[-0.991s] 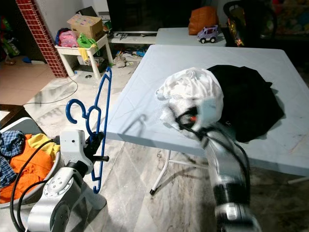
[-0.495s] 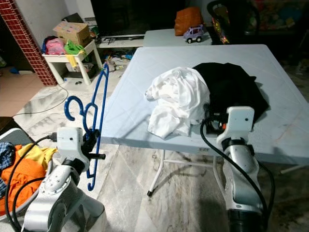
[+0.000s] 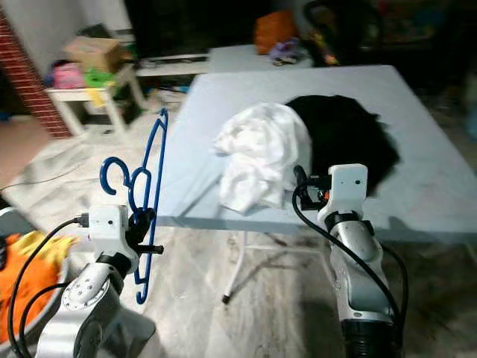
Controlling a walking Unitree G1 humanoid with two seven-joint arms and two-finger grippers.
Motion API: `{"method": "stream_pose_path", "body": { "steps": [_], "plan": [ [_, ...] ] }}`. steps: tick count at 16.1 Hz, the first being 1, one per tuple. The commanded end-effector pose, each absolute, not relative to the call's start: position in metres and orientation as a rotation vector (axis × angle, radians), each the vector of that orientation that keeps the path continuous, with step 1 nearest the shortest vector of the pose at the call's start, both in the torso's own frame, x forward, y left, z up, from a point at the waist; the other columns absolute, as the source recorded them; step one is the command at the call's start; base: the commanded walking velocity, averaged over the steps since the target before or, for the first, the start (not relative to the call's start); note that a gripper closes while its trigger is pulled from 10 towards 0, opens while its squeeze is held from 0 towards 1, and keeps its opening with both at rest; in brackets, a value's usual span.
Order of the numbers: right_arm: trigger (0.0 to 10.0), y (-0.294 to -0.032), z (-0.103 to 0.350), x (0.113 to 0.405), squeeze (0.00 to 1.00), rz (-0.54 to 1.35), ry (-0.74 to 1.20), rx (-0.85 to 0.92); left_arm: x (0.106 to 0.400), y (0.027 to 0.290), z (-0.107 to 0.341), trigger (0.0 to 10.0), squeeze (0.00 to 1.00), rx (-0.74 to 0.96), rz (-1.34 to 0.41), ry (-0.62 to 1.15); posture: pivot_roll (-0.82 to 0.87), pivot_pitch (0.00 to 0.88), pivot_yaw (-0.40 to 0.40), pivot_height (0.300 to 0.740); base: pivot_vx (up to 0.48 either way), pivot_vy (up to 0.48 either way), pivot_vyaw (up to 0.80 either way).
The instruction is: Hang hanger
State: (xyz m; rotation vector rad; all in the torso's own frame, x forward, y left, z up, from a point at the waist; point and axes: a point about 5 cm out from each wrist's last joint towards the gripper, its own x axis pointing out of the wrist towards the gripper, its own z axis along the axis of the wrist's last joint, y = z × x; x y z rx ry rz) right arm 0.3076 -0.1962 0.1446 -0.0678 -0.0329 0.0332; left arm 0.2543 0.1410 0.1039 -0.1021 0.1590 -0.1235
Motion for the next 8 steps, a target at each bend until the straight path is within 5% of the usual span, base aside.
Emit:
{"method": "stream_pose_path", "body": {
  "steps": [1, 8],
  "plan": [
    [10.0, -0.1950, 0.1463, 0.3086, 0.00, 0.044, -0.028, -0.066, 0.2537, 0.1413, 0.1068, 10.0, 0.00, -0.105, -0.130, 0.154, -0.08, 0.000, 0.053, 0.740, 0.000, 0.000, -0.80],
    [10.0, -0.1936, 0.1456, 0.3113, 0.00, 0.055, -0.008, -0.066, 0.2540, 0.1360, 0.1048, 10.0, 0.00, -0.175, -0.157, 0.154, -0.09, 0.000, 0.036, 0.740, 0.000, 0.000, -0.80]
  ]
}}
